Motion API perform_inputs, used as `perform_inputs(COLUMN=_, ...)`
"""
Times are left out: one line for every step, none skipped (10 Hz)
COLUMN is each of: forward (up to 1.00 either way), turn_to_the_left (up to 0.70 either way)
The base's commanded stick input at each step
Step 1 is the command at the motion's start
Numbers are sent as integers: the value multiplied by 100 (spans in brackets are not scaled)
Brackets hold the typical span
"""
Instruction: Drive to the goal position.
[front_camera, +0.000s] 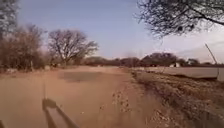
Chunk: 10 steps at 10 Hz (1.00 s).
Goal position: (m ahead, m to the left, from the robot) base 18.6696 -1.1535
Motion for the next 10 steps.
perform_inputs(forward=70, turn_to_the_left=0)
perform_inputs(forward=70, turn_to_the_left=0)
perform_inputs(forward=70, turn_to_the_left=0)
perform_inputs(forward=70, turn_to_the_left=0)
perform_inputs(forward=70, turn_to_the_left=0)
perform_inputs(forward=70, turn_to_the_left=0)
perform_inputs(forward=70, turn_to_the_left=0)
perform_inputs(forward=70, turn_to_the_left=0)
perform_inputs(forward=70, turn_to_the_left=0)
perform_inputs(forward=70, turn_to_the_left=0)
